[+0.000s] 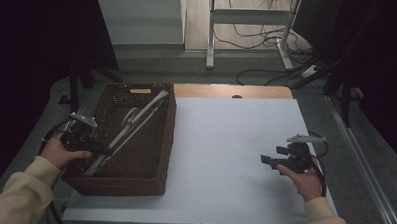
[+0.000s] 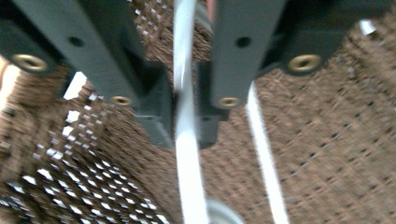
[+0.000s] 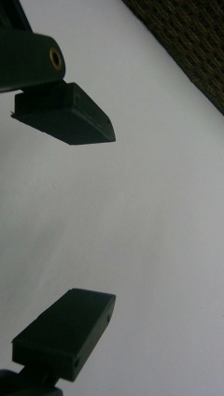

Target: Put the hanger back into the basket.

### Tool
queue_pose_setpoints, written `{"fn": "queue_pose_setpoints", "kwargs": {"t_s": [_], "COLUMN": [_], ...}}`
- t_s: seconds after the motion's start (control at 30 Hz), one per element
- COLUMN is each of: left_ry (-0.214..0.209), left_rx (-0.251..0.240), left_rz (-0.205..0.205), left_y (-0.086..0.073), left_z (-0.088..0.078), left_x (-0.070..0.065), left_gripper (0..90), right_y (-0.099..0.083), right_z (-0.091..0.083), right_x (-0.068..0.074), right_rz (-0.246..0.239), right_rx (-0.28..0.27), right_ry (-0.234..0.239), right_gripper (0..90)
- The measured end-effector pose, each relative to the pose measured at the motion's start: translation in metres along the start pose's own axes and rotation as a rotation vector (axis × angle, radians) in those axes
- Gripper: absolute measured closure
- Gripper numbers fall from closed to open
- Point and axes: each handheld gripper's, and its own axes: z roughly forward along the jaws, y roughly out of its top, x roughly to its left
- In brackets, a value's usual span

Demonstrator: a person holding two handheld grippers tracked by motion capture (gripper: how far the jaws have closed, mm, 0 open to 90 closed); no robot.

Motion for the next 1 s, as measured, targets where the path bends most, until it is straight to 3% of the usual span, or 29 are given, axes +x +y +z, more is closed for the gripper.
{"fn": "queue_pose_setpoints", "kwargs": {"t_s": [0.03,0.07,0.17,0.33,0.43,0.53,0.6,0.7,1.0], "left_ry": [0.010,0.014,0.068,0.102,0.103,0.124,0.138,0.214,0.250], "left_rx": [0.023,0.024,-0.003,-0.103,-0.184,-0.222,-0.237,-0.237,-0.300], "left_rz": [-0.007,-0.004,-0.005,0.009,0.016,0.019,0.018,0.011,0.047], "left_y": [0.000,-0.001,0.002,0.008,0.009,0.010,0.011,0.013,0.014], "left_z": [0.002,0.003,0.003,-0.005,-0.011,-0.013,-0.013,-0.009,-0.001], "left_x": [0.002,0.002,-0.002,-0.011,-0.019,-0.027,-0.031,-0.039,-0.066], "left_gripper": [60.9,60.9,36.2,22.0,20.6,20.0,19.9,20.0,20.2], "right_y": [0.000,0.000,0.000,0.000,0.000,0.001,0.001,0.001,0.002], "right_z": [0.000,0.000,0.000,0.000,0.000,0.000,0.001,0.003,0.001], "right_x": [0.000,0.000,0.000,0.001,0.001,-0.001,-0.002,-0.003,0.002], "right_rz": [-0.001,-0.001,-0.001,-0.003,-0.006,-0.007,-0.003,-0.003,-0.040], "right_rx": [0.001,0.001,0.002,0.003,-0.001,-0.004,-0.002,0.002,-0.004], "right_ry": [0.001,0.001,0.001,0.001,0.002,0.005,0.009,0.014,0.030], "right_gripper": [18.8,18.8,18.7,18.7,18.7,18.7,18.7,18.7,18.5]}}
